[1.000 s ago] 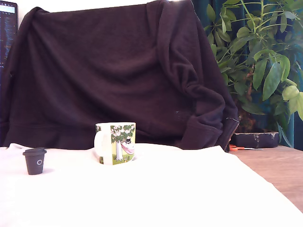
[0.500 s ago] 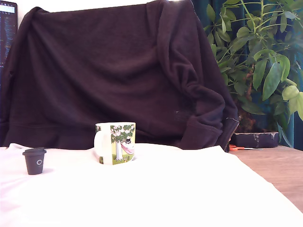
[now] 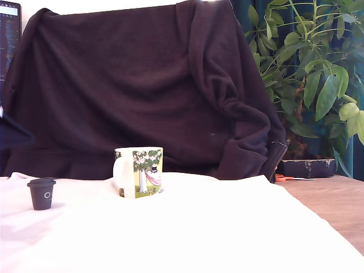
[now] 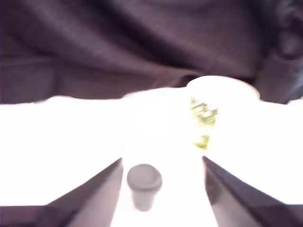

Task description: Pick the grey coffee capsule and place it inside the green coffee cup

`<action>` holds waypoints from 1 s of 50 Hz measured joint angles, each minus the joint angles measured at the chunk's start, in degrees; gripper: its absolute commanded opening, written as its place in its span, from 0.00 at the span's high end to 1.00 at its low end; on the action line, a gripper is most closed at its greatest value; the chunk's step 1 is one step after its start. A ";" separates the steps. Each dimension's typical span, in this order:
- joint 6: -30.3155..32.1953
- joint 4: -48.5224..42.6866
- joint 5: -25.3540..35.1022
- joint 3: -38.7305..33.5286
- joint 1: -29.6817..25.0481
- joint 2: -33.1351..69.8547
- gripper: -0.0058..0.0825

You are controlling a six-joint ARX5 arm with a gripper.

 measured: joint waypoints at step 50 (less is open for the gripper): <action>1.31 13.94 1.29 12.33 0.00 36.33 0.68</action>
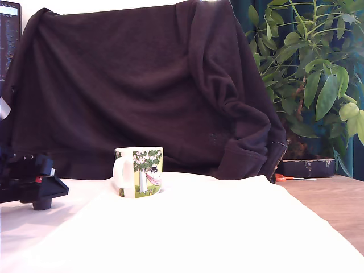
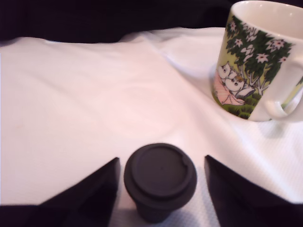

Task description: Pick the grey coffee capsule and place it inside the green coffee cup

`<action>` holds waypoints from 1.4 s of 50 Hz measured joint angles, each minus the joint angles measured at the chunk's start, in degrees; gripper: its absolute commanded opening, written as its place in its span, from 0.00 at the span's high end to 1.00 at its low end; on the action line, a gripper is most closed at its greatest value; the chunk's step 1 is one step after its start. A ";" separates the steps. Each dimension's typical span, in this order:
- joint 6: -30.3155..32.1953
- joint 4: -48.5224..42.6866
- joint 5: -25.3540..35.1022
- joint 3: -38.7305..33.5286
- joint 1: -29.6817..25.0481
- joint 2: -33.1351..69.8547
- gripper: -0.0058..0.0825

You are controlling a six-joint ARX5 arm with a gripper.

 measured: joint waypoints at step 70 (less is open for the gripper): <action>-9.22 -0.31 6.16 17.90 -11.17 0.68 0.75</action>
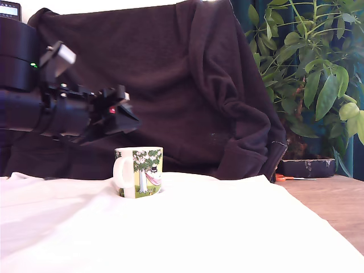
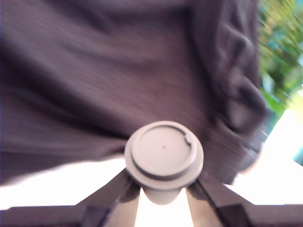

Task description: Pick the grey coffee capsule and place it inside the green coffee cup

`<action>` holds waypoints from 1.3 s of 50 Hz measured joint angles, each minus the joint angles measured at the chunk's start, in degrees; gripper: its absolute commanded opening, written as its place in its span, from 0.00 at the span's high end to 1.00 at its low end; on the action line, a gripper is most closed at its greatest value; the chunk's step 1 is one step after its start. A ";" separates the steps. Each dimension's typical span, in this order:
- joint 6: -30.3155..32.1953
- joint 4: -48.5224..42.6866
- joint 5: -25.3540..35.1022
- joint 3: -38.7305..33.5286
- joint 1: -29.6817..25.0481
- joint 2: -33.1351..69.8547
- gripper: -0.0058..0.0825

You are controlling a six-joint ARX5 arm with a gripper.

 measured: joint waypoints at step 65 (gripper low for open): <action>13.97 -24.63 -3.89 3.96 1.81 -17.59 0.96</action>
